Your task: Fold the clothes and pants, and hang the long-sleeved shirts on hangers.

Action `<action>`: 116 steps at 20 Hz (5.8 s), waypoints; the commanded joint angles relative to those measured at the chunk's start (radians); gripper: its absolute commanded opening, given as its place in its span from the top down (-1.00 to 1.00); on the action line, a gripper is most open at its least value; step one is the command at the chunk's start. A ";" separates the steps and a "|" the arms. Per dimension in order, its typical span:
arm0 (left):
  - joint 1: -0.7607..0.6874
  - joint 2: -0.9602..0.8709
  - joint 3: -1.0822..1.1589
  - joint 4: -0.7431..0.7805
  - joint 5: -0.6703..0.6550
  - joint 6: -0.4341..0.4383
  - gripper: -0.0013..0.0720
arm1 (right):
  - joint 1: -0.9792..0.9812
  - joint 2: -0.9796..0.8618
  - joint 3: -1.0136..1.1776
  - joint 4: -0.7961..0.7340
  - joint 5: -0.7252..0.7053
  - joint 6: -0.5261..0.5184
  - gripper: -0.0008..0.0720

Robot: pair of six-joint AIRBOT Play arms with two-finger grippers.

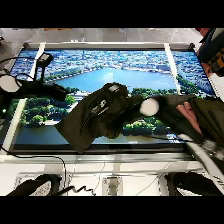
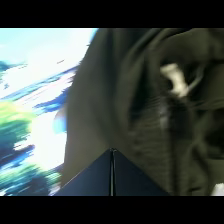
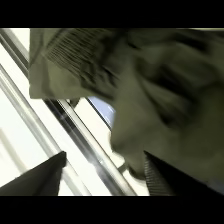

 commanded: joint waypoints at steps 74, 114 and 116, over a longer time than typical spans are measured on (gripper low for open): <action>0.240 -0.029 -0.723 -0.504 0.128 0.000 0.89 | -0.385 -0.151 0.589 -0.270 0.037 0.249 0.90; 0.727 -0.120 -0.066 0.597 -0.245 -0.051 0.89 | -1.005 0.827 -0.325 -0.301 0.809 0.095 0.91; 0.727 -0.120 -0.093 0.644 -0.245 -0.045 0.89 | -1.005 0.845 -0.328 -0.320 0.846 0.089 0.91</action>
